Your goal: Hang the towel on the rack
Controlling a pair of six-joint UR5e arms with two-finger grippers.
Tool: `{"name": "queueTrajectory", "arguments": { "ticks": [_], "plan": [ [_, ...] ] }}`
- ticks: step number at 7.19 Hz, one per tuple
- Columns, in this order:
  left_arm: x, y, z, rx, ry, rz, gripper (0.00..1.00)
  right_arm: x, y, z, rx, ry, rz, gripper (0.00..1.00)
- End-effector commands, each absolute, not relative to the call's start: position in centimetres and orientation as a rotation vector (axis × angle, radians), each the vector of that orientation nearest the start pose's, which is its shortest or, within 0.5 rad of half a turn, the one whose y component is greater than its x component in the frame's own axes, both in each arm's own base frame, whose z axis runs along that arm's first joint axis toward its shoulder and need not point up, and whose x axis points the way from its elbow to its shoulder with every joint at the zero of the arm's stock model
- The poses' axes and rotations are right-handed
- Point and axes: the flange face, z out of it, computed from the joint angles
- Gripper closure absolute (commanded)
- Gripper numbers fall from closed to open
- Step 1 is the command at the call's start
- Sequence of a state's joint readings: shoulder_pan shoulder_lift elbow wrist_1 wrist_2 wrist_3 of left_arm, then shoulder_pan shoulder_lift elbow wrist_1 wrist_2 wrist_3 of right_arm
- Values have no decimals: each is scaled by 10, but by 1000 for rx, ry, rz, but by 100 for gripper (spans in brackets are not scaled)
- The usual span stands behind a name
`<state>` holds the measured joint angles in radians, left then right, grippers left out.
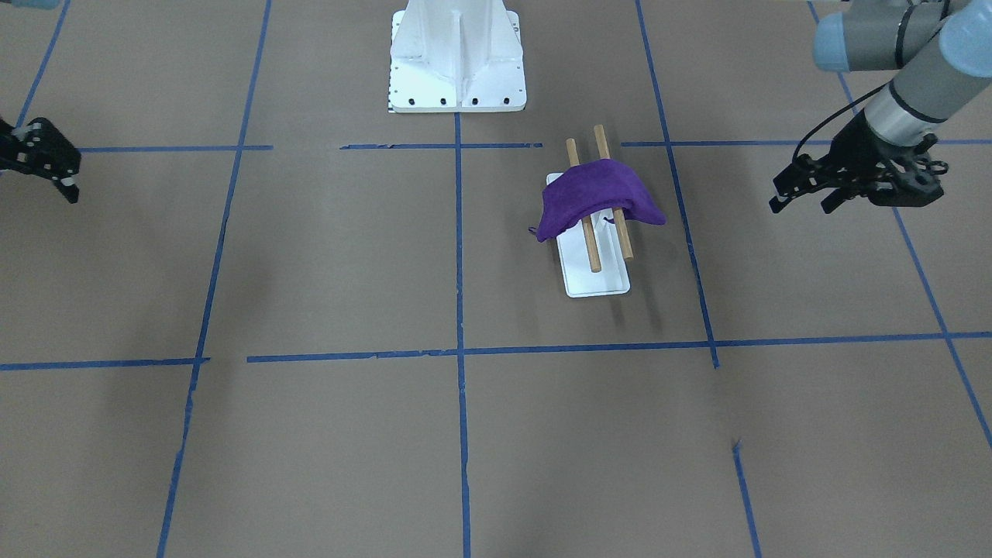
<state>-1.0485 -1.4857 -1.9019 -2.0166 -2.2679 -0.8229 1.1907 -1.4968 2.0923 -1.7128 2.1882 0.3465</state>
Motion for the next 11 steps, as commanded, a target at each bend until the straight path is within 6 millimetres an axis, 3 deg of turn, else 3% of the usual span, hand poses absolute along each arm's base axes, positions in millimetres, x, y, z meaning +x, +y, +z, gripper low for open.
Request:
{"name": "queueTrajectory", "arguments": {
  "ticks": [1, 2, 4, 5, 8, 9, 11],
  "plan": [
    [100, -435, 518, 212, 918, 117, 0, -21, -490, 508, 126, -726, -242, 0],
    [58, -429, 538, 282, 880, 174, 0, 11, -491, 549, 112, -716, -272, 0],
    [2, -410, 572, 331, 824, 199, 0, 61, -462, 615, 44, -772, -239, 0],
    [-9, -398, 576, 323, 882, 202, 0, 64, -437, 636, 14, -804, -212, 0],
    [-9, -399, 582, 303, 913, 222, 0, 69, -432, 642, 6, -796, -198, 0],
    [-15, -400, 591, 322, 875, 271, 0, 73, -431, 642, 9, -795, -188, 0],
    [-28, -403, 601, 197, 850, 181, 0, 76, -432, 642, 14, -796, -184, 0]
  ]
}}
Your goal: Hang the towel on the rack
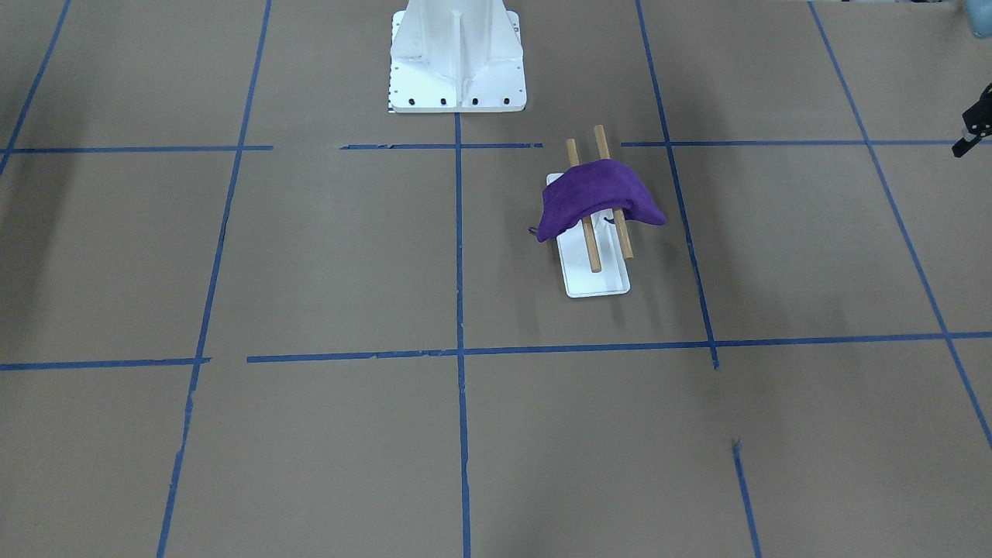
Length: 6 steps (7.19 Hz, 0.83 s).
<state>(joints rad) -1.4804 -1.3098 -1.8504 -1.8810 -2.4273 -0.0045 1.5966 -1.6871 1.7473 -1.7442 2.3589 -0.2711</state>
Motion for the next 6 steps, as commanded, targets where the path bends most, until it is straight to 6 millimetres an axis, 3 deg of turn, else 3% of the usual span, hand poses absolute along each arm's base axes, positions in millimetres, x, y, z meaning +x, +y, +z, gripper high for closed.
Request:
{"name": "queueTrajectory", "arguments": {
  "ticks": [1, 3, 6],
  "plan": [
    [-30, -419, 583, 180, 850, 167, 0, 78, -436, 637, 25, -794, -184, 0],
    [-48, -420, 581, 192, 787, 123, 0, 78, -438, 632, 31, -795, -179, 0],
    [-49, -414, 585, 189, 780, 124, 0, 79, -436, 630, 33, -796, -172, 0]
  ]
}}
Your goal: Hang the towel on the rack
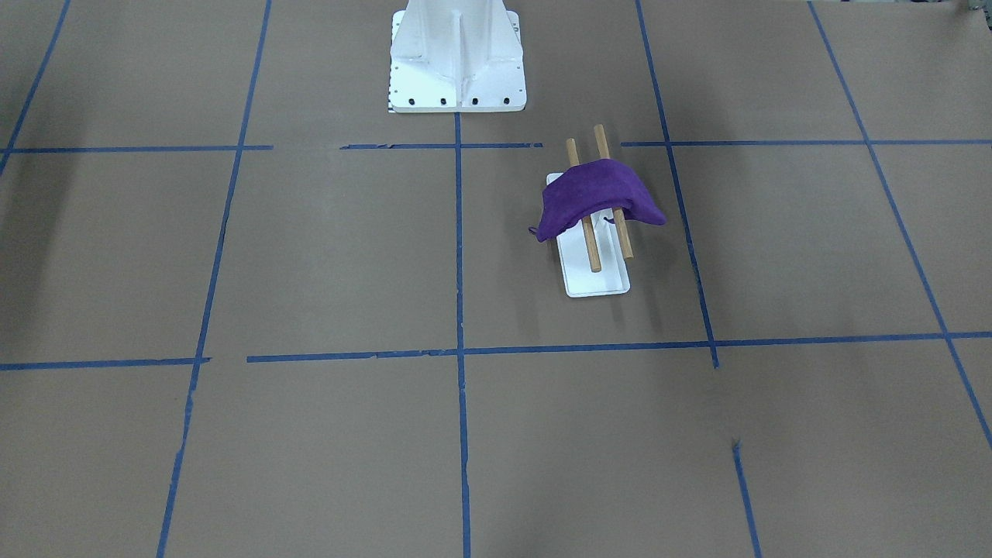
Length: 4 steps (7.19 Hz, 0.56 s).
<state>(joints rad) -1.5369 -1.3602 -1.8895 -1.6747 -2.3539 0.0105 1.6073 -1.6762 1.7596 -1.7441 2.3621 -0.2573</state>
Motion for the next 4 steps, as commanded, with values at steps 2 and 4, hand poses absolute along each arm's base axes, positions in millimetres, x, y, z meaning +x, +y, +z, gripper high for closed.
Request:
{"name": "queueTrajectory", "arguments": {
  "ticks": [2, 4],
  "plan": [
    [-49, -414, 585, 190, 780, 124, 0, 80, -438, 624, 45, -780, -179, 0],
    [-48, -413, 584, 187, 784, 122, 0, 83, -437, 614, 60, -729, -189, 0]
  ]
}}
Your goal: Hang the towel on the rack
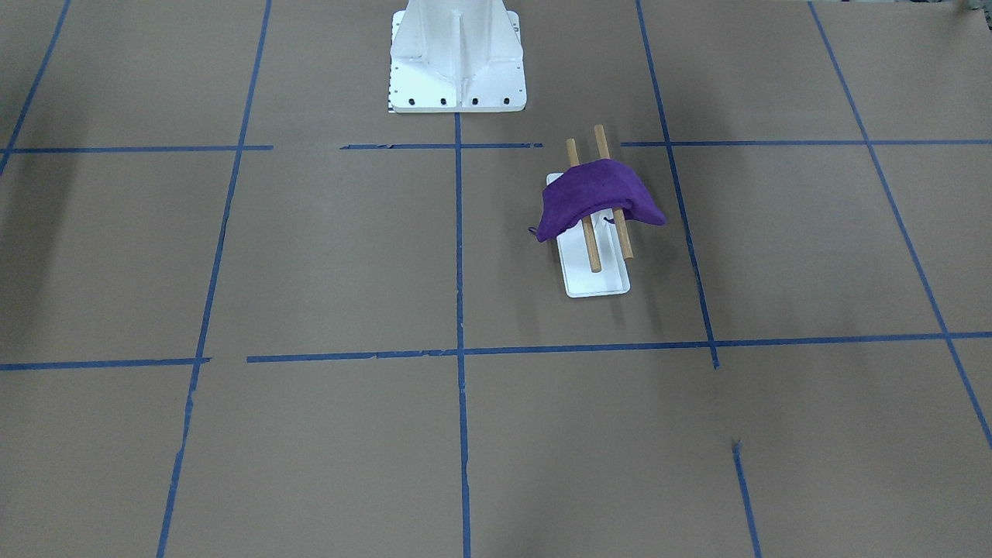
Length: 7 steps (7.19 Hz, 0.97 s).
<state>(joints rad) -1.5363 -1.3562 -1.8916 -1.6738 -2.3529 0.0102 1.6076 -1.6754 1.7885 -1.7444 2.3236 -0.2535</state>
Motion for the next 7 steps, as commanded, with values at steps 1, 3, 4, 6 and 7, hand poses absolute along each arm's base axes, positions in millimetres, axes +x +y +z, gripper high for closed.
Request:
{"name": "queueTrajectory", "arguments": {
  "ticks": [1, 3, 4, 6, 7],
  "plan": [
    [-48, -414, 584, 189, 784, 124, 0, 83, -437, 614, 61, -730, -189, 0],
    [-47, -414, 585, 189, 782, 129, 0, 82, -438, 614, 60, -730, -191, 0],
    [-47, -414, 585, 187, 782, 128, 0, 82, -438, 615, 59, -730, -190, 0],
    [-48, -411, 584, 189, 779, 130, 0, 82, -437, 616, 53, -734, -186, 0],
    [-48, -410, 587, 184, 781, 128, 0, 81, -436, 617, 49, -744, -183, 0]
  ]
}}
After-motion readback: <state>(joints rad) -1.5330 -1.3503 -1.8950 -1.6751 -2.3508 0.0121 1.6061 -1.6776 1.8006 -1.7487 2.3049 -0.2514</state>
